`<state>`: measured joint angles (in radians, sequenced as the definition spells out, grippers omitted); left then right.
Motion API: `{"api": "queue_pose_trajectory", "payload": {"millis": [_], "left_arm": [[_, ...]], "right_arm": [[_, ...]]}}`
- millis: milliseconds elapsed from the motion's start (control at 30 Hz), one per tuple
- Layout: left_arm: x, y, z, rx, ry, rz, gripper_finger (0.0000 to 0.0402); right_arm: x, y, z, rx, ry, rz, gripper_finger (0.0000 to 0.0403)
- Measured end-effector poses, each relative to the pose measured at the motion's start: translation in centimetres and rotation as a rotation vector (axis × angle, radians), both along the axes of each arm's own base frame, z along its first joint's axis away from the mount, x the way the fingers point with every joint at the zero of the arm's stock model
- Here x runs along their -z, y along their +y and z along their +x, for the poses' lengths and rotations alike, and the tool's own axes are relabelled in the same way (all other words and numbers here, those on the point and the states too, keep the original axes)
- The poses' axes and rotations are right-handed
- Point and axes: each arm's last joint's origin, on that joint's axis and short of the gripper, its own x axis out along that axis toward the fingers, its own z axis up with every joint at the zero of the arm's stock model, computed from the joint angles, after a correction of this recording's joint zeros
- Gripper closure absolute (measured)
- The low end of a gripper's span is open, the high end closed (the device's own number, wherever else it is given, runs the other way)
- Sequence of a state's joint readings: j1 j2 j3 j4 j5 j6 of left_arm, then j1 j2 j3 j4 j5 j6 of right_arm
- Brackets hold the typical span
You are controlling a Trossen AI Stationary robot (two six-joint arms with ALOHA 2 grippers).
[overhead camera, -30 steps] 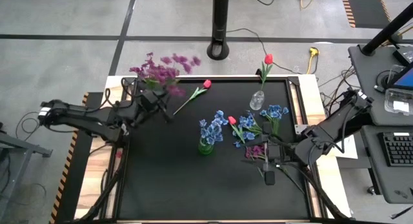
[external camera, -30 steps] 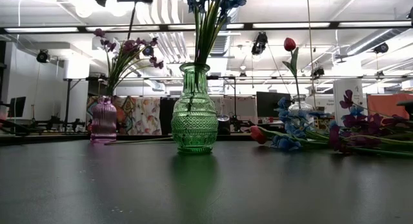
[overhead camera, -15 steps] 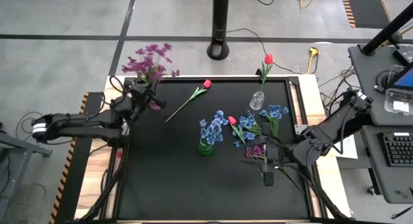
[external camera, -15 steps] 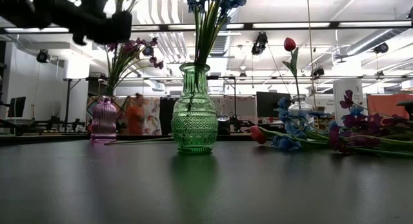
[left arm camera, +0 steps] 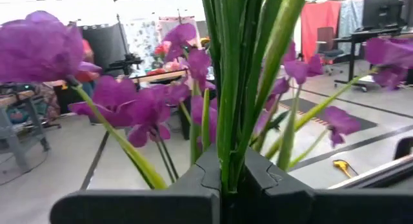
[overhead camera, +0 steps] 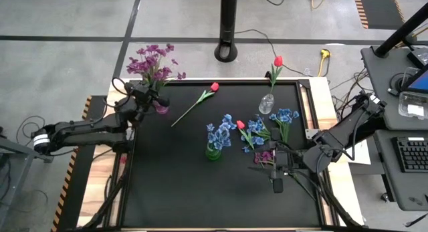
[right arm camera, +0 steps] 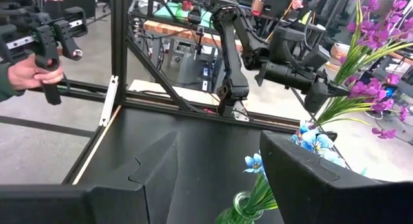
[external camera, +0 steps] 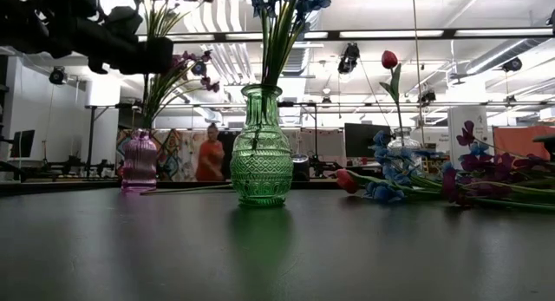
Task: Sort flowers into vase by color
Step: Put the left purple flower into the purple crystal vase
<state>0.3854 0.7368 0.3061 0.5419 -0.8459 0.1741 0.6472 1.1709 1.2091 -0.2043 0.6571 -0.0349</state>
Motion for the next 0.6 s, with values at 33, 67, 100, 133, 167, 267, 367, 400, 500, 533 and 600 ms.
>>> {"api": "queue_pose_trajectory", "payload": {"millis": [33, 67, 100, 133, 167, 267, 367, 400, 500, 533, 600], "left_arm": [[0.0, 0.1, 0.0, -0.002, -0.001, 0.0, 0.0401], [0.0, 0.2, -0.1, 0.0, -0.001, 0.002, 0.0401], [0.0, 0.3, -0.1, 0.005, 0.0, 0.003, 0.0401], [0.0, 0.4, -0.1, 0.0, 0.0, 0.003, 0.0401], [0.0, 0.5, -0.2, -0.007, -0.001, 0.004, 0.0401], [0.1, 0.7, -0.3, -0.015, -0.01, 0.001, 0.0401], [0.2, 1.0, -0.4, -0.016, -0.022, -0.008, 0.0401], [0.4, 1.1, -0.4, -0.022, -0.021, -0.012, 0.0401], [0.8, 1.3, -0.4, -0.034, -0.019, -0.026, 0.0401], [1.0, 1.4, -0.4, -0.037, -0.014, -0.03, 0.0401], [1.2, 1.4, -0.4, -0.039, -0.007, -0.036, 0.0401]], "right_arm": [[0.0, 0.0, 0.0, 0.0, 0.0, 0.0, 0.0195], [0.0, 0.0, 0.0, 0.0, 0.0, 0.0, 0.0195], [0.0, 0.0, 0.0, 0.0, 0.001, 0.0, 0.0195], [0.0, 0.0, 0.0, 0.0, 0.0, -0.001, 0.0195], [0.0, 0.0, 0.0, 0.0, 0.0, -0.001, 0.0195], [0.0, 0.0, 0.0, 0.0, 0.0, 0.0, 0.0195], [0.0, 0.0, 0.0, 0.0, 0.0, -0.001, 0.0195], [0.0, 0.0, 0.0, 0.0, 0.001, -0.002, 0.0195], [0.0, 0.0, 0.0, 0.0, 0.0, -0.001, 0.0195], [0.0, 0.0, 0.0, 0.0, 0.0, -0.001, 0.0195], [0.0, 0.0, 0.0, 0.0, 0.0, -0.001, 0.0195]]}}
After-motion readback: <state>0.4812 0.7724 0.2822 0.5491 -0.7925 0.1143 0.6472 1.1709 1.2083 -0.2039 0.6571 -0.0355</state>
